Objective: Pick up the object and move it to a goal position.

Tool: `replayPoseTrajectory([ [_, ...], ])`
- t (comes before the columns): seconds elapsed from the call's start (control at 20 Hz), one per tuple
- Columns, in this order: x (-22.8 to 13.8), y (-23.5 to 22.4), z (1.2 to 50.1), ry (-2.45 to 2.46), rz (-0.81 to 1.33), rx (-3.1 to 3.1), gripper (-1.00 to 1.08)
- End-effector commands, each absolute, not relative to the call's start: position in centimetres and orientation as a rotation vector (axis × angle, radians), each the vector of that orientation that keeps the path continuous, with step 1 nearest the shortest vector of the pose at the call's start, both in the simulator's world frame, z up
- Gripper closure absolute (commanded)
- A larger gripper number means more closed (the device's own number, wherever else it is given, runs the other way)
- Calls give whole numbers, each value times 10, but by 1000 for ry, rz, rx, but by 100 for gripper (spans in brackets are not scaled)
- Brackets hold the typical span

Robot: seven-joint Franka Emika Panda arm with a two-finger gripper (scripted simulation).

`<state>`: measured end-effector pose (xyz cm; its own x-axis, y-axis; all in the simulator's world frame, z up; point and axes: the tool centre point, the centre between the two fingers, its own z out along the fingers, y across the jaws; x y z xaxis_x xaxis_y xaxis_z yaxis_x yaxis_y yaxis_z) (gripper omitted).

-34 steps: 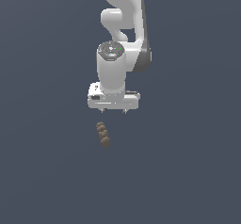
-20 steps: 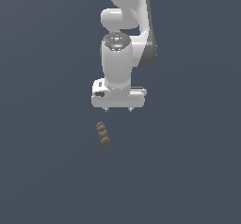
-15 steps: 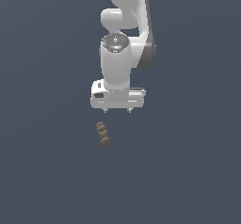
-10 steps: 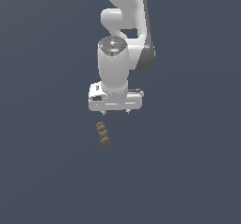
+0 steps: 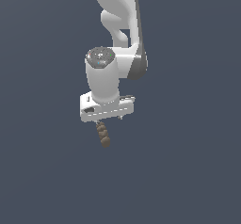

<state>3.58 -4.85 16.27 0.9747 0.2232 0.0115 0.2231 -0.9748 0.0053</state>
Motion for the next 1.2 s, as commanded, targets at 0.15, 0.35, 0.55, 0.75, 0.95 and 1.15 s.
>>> replayPoseTrajectory([
  [0.15, 48, -66, 154, 491, 8, 3100, -92],
  [0.35, 54, -75, 149, 557, 4, 3090, -92],
  [0.55, 57, -80, 147, 596, 1, 3084, -92],
  [0.75, 58, -82, 146, 609, 0, 3082, -92],
  [0.95, 58, -82, 142, 603, 0, 3083, -92],
  [1.15, 58, -82, 127, 605, 0, 3083, -92],
])
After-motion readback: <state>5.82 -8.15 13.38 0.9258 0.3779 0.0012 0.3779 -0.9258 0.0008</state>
